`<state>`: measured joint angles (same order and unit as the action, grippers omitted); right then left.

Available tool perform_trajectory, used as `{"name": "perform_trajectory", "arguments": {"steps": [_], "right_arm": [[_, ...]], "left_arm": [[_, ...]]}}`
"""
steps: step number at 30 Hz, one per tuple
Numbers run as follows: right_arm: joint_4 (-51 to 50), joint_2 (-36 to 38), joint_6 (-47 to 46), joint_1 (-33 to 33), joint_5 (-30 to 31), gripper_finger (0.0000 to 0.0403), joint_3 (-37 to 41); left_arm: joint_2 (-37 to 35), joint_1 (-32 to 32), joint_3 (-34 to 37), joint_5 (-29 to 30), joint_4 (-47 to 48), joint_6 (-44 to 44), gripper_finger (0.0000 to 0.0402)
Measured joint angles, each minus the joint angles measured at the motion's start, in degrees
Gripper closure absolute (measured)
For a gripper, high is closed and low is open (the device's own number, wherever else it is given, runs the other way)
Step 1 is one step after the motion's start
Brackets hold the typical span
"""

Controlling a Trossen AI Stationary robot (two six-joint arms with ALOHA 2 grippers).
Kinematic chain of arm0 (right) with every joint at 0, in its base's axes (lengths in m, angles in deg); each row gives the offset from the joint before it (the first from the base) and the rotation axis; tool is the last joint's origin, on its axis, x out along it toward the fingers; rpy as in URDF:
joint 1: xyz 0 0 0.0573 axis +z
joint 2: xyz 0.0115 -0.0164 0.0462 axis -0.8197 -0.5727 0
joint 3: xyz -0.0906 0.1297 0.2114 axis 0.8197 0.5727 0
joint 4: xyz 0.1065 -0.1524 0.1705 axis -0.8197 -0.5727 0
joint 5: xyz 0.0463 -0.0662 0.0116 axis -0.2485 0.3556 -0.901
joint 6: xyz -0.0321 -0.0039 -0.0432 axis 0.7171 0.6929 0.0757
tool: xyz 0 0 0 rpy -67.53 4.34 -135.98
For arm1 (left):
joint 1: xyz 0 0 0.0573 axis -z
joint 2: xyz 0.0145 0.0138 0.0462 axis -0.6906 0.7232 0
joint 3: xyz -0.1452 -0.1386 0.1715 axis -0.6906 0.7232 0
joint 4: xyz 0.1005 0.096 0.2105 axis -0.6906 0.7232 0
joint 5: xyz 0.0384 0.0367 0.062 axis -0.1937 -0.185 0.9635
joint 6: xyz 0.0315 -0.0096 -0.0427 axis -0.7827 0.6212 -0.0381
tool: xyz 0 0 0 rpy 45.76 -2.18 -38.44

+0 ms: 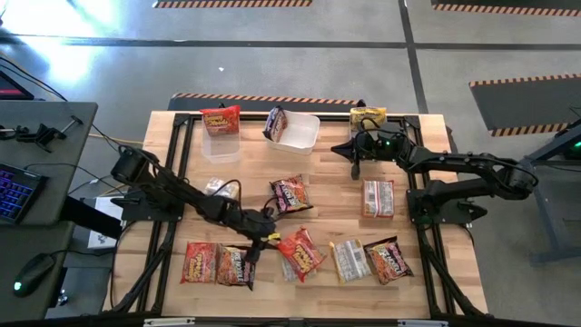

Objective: Sort Maruchan noodles
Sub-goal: Put the orange noodle pack into the transparent bin

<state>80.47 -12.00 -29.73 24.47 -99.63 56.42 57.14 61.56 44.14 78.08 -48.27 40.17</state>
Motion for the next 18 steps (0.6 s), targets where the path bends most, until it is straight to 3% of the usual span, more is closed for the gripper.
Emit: {"name": "perform_trajectory", "arguments": {"steps": [6,12,15,18], "right_arm": [[0.0,0.0,-0.2,0.0,0.0,0.0402,0.0],[-0.2,0.0,-5.1,0.7,-0.3,0.0399,0.0],[-3.4,0.0,-7.4,3.0,-0.6,0.0377,-1.3],[-10.1,-0.1,-7.5,6.1,-2.6,0.033,-3.8]], "left_arm": [[0.7,0.0,-1.2,0.1,0.0,-2.5,0.0299],[0.2,-1.4,-1.2,-0.7,0.6,-5.5,0.0386],[-1.3,-2.8,-1.2,-0.9,1.0,-8.3,0.0392],[-3.7,-4.6,-1.5,-0.9,0.6,-12.9,0.0397]]}}
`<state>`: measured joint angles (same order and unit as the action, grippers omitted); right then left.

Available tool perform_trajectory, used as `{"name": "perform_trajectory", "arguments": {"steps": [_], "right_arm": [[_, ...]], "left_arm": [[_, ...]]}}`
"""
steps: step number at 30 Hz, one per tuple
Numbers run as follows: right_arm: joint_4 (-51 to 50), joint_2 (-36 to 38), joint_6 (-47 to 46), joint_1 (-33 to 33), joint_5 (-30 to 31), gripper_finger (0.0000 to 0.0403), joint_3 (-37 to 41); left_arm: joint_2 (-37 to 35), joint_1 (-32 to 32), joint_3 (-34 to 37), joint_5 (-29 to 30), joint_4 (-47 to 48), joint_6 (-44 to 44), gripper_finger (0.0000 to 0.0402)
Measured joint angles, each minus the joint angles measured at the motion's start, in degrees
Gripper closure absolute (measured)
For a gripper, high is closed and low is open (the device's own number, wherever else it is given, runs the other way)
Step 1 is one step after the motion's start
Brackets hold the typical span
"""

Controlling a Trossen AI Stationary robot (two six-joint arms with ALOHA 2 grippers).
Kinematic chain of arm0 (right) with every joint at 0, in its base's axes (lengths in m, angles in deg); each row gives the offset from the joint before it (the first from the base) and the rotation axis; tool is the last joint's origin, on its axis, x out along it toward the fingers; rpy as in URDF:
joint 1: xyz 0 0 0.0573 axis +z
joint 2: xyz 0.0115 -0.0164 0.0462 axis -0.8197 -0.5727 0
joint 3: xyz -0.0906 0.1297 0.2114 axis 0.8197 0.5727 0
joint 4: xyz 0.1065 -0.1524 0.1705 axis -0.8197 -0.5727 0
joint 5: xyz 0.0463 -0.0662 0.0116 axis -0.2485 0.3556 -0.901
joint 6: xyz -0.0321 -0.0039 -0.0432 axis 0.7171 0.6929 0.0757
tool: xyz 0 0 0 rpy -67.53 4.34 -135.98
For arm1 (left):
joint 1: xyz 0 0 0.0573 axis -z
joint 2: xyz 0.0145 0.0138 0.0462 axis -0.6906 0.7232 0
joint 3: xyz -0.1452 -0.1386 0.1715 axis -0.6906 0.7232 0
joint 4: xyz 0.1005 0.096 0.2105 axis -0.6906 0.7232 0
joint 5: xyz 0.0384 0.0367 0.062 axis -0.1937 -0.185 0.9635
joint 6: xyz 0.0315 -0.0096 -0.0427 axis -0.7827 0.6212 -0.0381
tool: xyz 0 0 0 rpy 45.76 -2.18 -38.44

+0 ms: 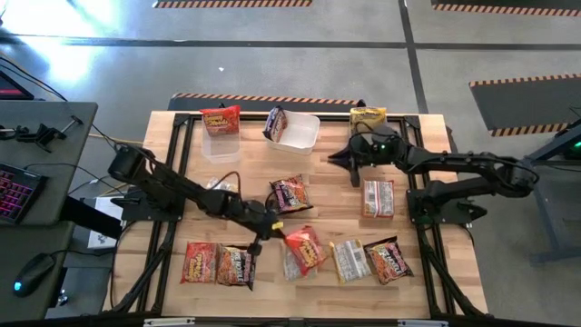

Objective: Sort Maruchan noodles
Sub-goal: Put the orange noodle pack into the transparent bin

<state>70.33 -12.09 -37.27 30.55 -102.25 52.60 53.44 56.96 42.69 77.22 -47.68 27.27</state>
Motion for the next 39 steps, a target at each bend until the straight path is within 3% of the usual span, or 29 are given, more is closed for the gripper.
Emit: {"name": "perform_trajectory", "arguments": {"steps": [7,11,15,24,30,39], "right_arm": [[-8.2,-3.5,-2.6,6.4,-9.9,0.0182,-6.3],[-8.3,-8.8,-2.1,8.3,-14.9,0.0136,-9.8],[-8.4,-15.6,1.8,9.3,-17.7,0.0129,-13.8],[-8.3,-32.6,7.3,9.3,-33.9,0.0128,-25.9],[-8.4,-40.0,13.4,9.9,-43.8,0.0128,-31.9],[-10.9,-42.9,17.6,12.9,-42.6,0.0128,-34.4]], "left_arm": [[-4.8,-4.8,-1.8,-1.7,0.1,-10.9,0.0401],[-4.9,-6.2,-3.7,-4.2,0.2,-14.4,0.0401],[-4.9,-6.2,-4.9,-5.0,0.0,-16.9,0.0401],[-4.8,-6.0,-5.4,-5.4,-3.4,-18.0,0.0401],[-4.8,-6.0,-5.4,-5.1,-3.9,-18.0,0.0401],[-4.8,-6.1,-5.4,-3.9,-3.3,-16.6,0.0401]]}}
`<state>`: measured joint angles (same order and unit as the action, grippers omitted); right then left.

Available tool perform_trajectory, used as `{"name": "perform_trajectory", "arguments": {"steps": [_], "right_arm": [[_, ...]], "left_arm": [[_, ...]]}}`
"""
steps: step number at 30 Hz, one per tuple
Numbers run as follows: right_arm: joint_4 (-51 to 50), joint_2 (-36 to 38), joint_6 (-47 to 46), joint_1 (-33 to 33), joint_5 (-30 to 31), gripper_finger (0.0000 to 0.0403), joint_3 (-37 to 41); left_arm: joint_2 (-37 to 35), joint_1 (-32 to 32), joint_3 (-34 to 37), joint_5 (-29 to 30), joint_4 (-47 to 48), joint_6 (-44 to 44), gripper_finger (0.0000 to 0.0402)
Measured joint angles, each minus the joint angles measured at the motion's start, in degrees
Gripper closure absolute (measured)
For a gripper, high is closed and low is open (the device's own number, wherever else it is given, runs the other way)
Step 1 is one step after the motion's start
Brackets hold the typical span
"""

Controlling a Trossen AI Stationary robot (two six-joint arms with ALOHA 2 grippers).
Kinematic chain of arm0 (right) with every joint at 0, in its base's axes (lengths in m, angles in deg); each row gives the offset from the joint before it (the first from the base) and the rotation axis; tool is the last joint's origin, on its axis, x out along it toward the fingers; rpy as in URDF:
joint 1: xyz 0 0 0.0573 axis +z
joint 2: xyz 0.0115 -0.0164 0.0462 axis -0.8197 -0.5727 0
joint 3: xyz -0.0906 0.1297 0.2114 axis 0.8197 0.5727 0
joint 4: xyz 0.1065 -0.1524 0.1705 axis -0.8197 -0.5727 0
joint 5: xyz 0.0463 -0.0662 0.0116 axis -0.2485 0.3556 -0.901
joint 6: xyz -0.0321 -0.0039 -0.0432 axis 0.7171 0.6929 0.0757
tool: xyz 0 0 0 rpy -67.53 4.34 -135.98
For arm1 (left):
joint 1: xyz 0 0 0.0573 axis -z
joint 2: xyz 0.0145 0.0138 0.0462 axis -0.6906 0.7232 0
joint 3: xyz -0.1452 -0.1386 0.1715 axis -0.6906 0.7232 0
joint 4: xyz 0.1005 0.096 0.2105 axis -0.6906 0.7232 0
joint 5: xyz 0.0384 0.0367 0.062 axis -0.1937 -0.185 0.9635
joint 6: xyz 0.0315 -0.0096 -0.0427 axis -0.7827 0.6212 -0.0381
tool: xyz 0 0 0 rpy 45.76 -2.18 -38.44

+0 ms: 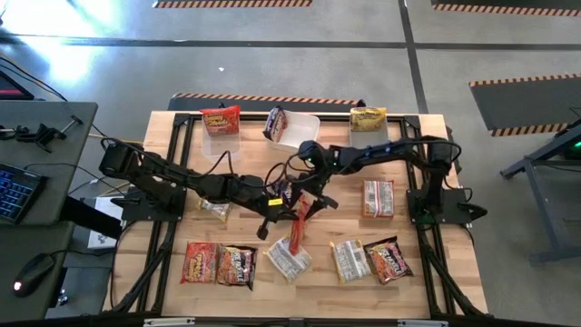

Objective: Sort Maruchan noodles
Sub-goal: Put the orange noodle pack into the transparent bin

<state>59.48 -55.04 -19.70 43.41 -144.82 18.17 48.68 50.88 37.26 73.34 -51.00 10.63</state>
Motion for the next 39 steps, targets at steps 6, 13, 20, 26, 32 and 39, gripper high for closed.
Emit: {"name": "perform_trajectory", "arguments": {"steps": [6,13,20,26,32,39], "right_arm": [[-6.2,0.0,6.2,2.3,8.3,0.0128,0.0],[-8.3,0.0,9.5,4.8,14.2,0.0136,0.0],[-10.0,0.0,9.5,5.1,14.9,0.0212,0.0],[-10.7,0.0,9.3,5.0,14.9,0.029,0.0],[-10.8,0.0,6.2,4.2,14.8,0.0307,0.0],[-9.8,3.5,1.1,2.3,17.6,0.0297,0.1]], "left_arm": [[0.0,-0.3,0.0,0.1,-0.1,0.2,0.0401],[0.0,-0.5,0.0,0.1,-0.1,1.5,0.0401],[0.0,-0.5,0.0,0.7,-0.1,2.3,0.0401],[-1.4,-0.2,0.0,4.9,1.0,2.8,0.0401],[-9.1,-0.3,0.3,10.3,10.2,10.1,0.0389],[-15.2,-0.2,0.3,10.7,24.5,29.1,0.0328]]}}
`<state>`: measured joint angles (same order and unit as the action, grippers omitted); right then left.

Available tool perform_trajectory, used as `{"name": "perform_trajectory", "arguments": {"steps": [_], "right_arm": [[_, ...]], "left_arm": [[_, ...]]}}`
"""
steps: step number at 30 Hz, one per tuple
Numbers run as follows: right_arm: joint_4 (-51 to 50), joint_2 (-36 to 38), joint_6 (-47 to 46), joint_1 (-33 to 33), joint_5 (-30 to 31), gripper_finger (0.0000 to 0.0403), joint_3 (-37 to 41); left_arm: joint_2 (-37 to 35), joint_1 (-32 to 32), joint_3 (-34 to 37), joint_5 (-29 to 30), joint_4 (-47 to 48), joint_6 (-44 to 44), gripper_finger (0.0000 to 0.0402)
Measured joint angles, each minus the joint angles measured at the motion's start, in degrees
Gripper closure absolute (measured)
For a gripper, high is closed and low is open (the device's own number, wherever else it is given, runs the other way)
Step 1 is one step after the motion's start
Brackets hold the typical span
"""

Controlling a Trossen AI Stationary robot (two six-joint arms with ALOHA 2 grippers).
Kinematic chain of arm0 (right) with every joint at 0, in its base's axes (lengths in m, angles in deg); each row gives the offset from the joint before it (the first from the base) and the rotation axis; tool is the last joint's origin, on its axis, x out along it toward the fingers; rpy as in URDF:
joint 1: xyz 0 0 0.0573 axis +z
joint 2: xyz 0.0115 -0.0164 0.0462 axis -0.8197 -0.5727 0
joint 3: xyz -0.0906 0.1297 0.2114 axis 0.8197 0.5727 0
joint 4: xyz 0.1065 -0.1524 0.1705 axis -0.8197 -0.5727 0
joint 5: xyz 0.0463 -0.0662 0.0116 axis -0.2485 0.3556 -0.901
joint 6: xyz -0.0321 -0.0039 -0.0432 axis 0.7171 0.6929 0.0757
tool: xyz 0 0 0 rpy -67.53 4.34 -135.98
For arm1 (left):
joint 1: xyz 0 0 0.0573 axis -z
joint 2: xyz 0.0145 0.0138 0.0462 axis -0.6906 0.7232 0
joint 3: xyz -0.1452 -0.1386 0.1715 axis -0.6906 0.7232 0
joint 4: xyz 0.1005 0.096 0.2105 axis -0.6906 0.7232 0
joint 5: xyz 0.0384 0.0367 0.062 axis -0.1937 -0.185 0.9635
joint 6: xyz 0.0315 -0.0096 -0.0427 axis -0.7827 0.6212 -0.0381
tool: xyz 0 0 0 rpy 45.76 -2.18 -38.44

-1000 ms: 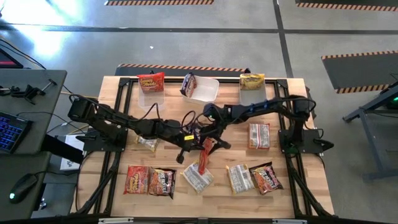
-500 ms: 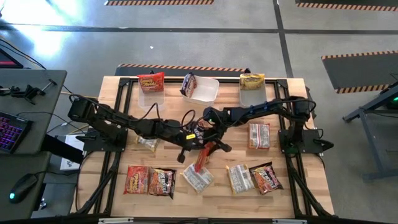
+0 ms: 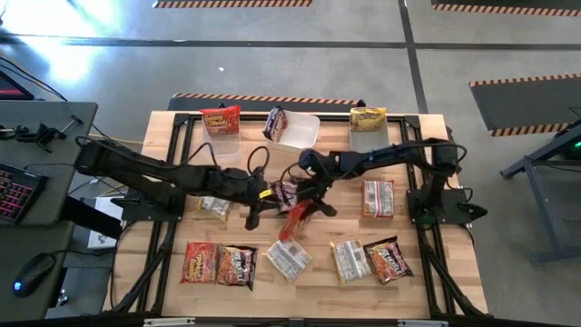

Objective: Sort Maruchan noodles
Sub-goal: Put the orange noodle pack into the transparent bin

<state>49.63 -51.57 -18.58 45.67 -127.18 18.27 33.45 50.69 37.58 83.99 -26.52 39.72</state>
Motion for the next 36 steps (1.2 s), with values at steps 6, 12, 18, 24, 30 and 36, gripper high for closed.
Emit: {"name": "perform_trajectory", "arguments": {"steps": [6,12,18,24,30,36], "right_arm": [[5.9,4.7,-9.9,-0.8,13.6,0.0308,0.0],[7.6,7.0,-14.6,-0.7,20.8,0.0303,0.1],[8.8,7.0,-15.8,-0.8,22.1,0.0303,0.1],[11.0,7.1,-16.2,-0.7,21.7,0.0303,0.0],[14.1,7.1,-17.4,-0.7,21.8,0.0303,0.0],[15.9,7.1,-17.4,-0.7,21.9,0.0302,0.0]], "left_arm": [[-0.4,0.7,-0.2,5.5,2.8,6.7,0.0245],[-1.0,-0.1,-0.3,9.6,2.8,6.1,0.0166],[-2.8,-0.2,-0.3,10.4,4.7,4.2,0.0131],[-8.7,-0.5,-0.4,15.6,11.2,7.3,0.0129],[-8.2,-2.5,-0.3,13.1,13.1,12.1,0.0128],[-4.2,-5.2,-0.3,8.4,8.1,11.2,0.0128]]}}
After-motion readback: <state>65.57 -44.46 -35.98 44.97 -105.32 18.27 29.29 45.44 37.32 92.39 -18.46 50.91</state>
